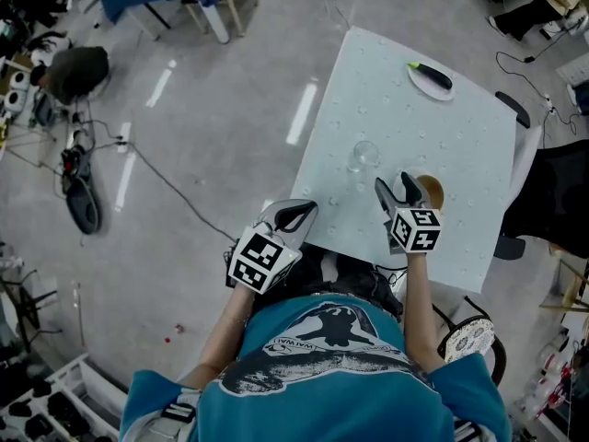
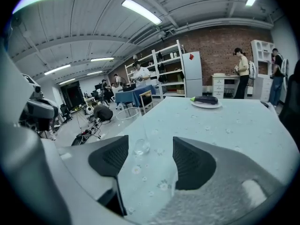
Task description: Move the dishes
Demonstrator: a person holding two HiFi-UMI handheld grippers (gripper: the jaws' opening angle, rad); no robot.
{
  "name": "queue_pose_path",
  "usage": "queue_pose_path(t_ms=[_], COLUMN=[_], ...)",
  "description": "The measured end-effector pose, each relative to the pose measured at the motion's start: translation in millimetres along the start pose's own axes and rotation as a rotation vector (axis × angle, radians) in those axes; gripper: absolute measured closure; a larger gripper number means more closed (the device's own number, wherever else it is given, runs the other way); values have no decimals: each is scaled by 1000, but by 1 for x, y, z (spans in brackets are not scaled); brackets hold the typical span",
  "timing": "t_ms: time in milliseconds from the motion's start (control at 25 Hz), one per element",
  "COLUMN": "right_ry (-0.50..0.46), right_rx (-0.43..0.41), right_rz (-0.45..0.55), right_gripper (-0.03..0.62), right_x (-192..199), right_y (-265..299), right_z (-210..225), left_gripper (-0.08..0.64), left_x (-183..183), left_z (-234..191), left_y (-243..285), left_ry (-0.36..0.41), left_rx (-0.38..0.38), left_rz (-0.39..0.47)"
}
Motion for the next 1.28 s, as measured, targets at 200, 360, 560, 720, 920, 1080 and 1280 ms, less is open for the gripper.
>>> queue_pose_path(t_ms=[200,360,560,720,920,1080,1280], right_ry=[38,70,110,149,233,334,412], right_rx=[101,177,257,302,321,353,334], right_rz=[16,29,36,20,0,1,6], right_gripper=[303,307,316,324,350,422,536], right_x=[2,7,15,28,51,67,74], right_y=[-31,-54,-80,-93,-99,-100,-100], right_z=[38,69,101,121,133,139,144], left_gripper=[545,545,545,545,545,545,545], left_x=[-7,-3,-7,-9,-13,-9,-3], left_z=[19,33,49,61,78,87,91], left_y=[30,49,66,81,96,101,104], left_ry=[30,45,55,67,57,65,60], left_rx=[85,134,166,184,185,183,150], left_rz=[-20,-44,-68,-78,-73,-92,-98])
Point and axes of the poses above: the fingertips, and each gripper's own axes: y forward along the fingers, z to its right, x out of its underside, the point moved 4 cm from there along -y, backward along the fingers, and after that the axes turned 13 degrees about z, right-handed, at the moved point
